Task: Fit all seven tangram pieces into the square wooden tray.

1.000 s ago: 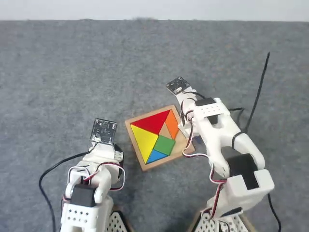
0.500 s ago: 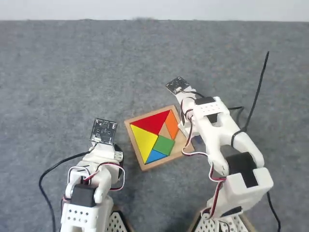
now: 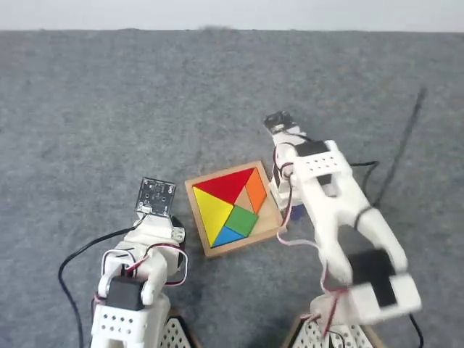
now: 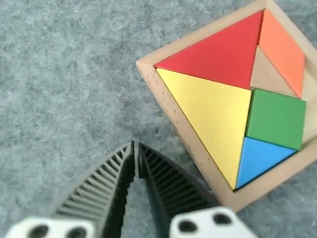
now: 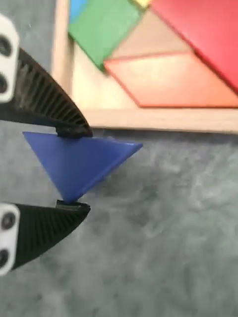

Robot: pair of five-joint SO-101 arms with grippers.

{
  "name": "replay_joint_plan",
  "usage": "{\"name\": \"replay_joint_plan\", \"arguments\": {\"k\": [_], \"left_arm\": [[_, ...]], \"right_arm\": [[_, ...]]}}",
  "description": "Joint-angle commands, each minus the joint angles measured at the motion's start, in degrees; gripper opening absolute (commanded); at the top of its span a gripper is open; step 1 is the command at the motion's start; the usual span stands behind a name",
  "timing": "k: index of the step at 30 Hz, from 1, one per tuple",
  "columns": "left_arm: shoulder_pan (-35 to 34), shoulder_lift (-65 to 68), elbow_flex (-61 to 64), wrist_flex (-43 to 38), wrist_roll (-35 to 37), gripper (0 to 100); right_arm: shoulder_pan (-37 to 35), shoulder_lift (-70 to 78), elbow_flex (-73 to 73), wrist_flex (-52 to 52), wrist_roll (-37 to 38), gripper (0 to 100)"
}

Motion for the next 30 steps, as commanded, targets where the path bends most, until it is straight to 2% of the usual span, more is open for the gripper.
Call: {"name": "replay_joint_plan", "arguments": {"k": [1, 4, 11, 15, 22, 30], "left_arm": [[0.1, -0.8, -0.7, 0.3, 0.7, 1], [0.1, -0.8, -0.7, 0.3, 0.7, 1], [0.1, -0.8, -0.7, 0.3, 0.7, 1], [0.1, -0.8, -0.7, 0.3, 0.7, 1], [0.1, -0.8, -0.7, 0.3, 0.7, 1], [0.1, -0.8, -0.7, 0.3, 0.7, 1]], "right_arm": [[-1.2, -12.0, -2.7, 4.6, -3.1, 12.7], [-3.8, -15.1, -1.3, 5.7, -6.7, 12.8], [-16.9, -10.0, 2.8, 5.8, -26.0, 12.8], [-19.7, -6.5, 2.7, 5.1, -34.3, 12.6], [-19.1, -5.4, 2.7, 3.8, -37.7, 13.1], [-18.8, -5.3, 2.9, -4.4, -37.5, 13.8]]}}
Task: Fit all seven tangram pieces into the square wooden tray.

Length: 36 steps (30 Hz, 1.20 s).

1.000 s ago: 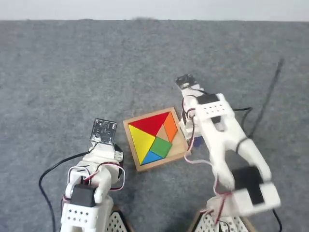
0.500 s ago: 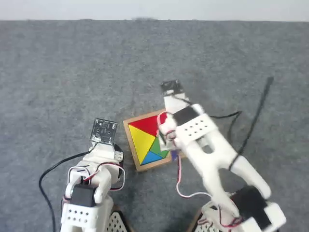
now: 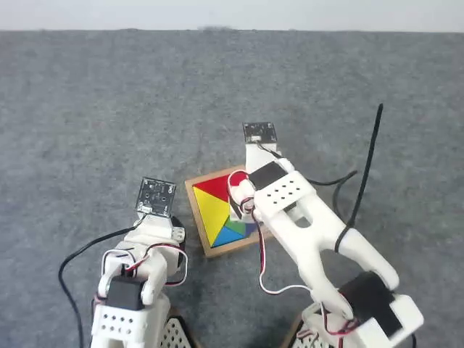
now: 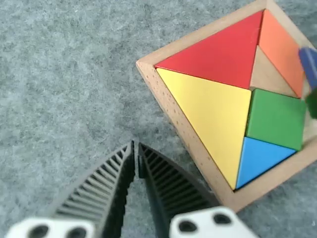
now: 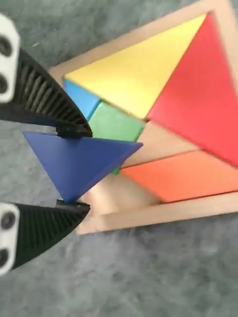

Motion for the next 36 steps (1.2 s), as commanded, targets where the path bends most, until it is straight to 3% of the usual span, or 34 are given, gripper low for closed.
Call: {"name": "replay_joint_plan", "arguments": {"k": [1, 7, 18, 21, 23, 27, 30, 36], "left_arm": [[0.1, -0.8, -0.7, 0.3, 0.7, 1], [0.1, -0.8, -0.7, 0.3, 0.7, 1], [0.1, -0.8, -0.7, 0.3, 0.7, 1], [0.1, -0.8, -0.7, 0.3, 0.7, 1], [0.1, -0.8, -0.7, 0.3, 0.7, 1], [0.1, -0.8, -0.7, 0.3, 0.7, 1], [0.1, -0.8, -0.7, 0.3, 0.7, 1], [0.1, -0.8, -0.7, 0.3, 0.7, 1]], "right_arm": [[0.2, -0.6, -0.5, -2.6, -0.5, 15.4], [0.2, -0.6, -0.3, -1.9, -0.4, 32.8], [0.8, -1.3, -0.7, -3.3, 0.0, 32.9], [0.9, -1.2, -0.6, -6.0, 8.5, 32.8], [1.0, -1.3, -0.6, -6.5, 15.8, 28.1], [4.4, -3.5, -0.3, -9.0, 27.0, 0.0], [7.4, -7.8, 2.6, -9.1, 32.4, 3.7], [8.6, -25.2, 19.9, -17.4, 31.4, 0.6]]}}
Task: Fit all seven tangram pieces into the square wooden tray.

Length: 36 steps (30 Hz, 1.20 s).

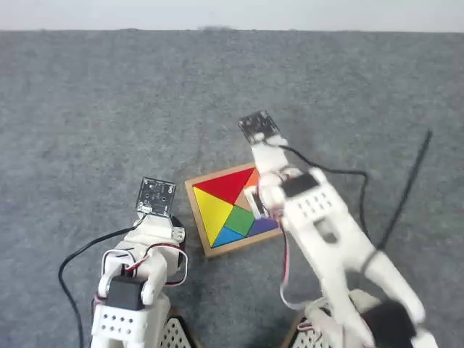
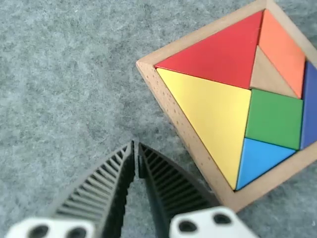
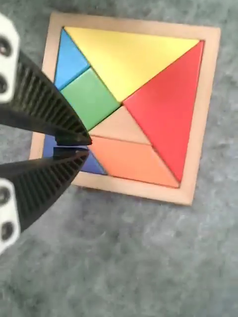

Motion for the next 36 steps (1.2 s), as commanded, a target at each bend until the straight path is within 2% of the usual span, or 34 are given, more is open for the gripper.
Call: {"name": "replay_joint_plan", "arguments": {"k": [1, 5, 10, 13, 18, 23, 31, 36], "left_arm": [[0.1, -0.8, -0.7, 0.3, 0.7, 1], [0.1, -0.8, -0.7, 0.3, 0.7, 1], [0.1, -0.8, -0.7, 0.3, 0.7, 1], [0.1, -0.8, -0.7, 0.3, 0.7, 1], [0.1, -0.8, -0.7, 0.3, 0.7, 1], [0.1, -0.8, -0.7, 0.3, 0.7, 1], [0.1, -0.8, -0.7, 0.3, 0.7, 1], [0.1, -0.8, -0.7, 0.3, 0.7, 1]], "right_arm": [[0.8, -14.4, 9.8, -5.5, 1.1, 0.7], [1.5, -26.3, 21.4, -9.5, 0.8, 0.7], [3.5, -36.4, 28.7, -4.8, 1.1, 0.8], [8.5, -40.7, 33.0, -4.7, 1.2, 0.9], [17.0, -46.8, 43.0, -13.0, 5.1, 0.8], [21.6, -54.8, 51.3, -14.9, 7.2, 0.8], [22.2, -66.9, 51.7, -2.0, 7.3, 0.9], [22.2, -71.7, 51.7, 1.6, 7.3, 0.9]]}}
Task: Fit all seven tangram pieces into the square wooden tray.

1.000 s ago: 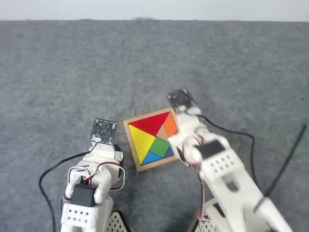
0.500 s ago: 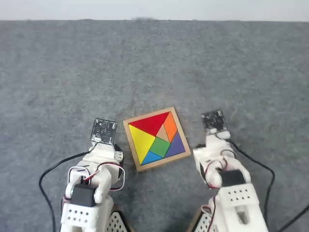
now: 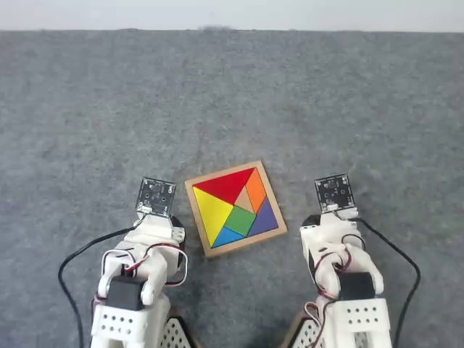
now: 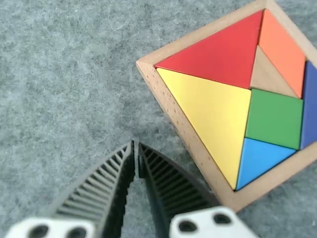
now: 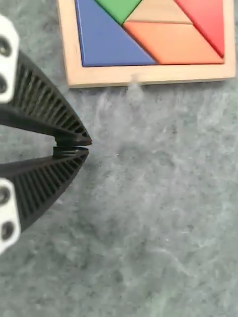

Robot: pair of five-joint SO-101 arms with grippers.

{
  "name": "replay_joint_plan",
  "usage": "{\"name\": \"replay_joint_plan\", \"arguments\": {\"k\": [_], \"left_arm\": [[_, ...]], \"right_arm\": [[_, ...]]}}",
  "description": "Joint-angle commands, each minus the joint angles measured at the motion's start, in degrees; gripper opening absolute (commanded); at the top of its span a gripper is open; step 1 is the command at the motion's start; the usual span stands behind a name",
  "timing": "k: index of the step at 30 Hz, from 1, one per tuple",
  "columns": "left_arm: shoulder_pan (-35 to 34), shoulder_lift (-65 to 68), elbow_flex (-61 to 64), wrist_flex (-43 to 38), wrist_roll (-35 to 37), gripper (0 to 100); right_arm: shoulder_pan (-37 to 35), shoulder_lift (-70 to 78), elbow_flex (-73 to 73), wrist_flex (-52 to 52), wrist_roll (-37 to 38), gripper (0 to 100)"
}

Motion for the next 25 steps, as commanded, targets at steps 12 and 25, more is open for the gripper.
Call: {"name": "replay_joint_plan", "arguments": {"k": [12, 25], "left_arm": [[0.1, -0.8, -0.7, 0.3, 0.7, 1], [0.1, -0.8, -0.7, 0.3, 0.7, 1]], "right_arm": [[0.8, -5.5, 0.9, 4.4, 0.9, 0.9], [0.8, -5.5, 0.9, 4.4, 0.9, 0.9]]}}
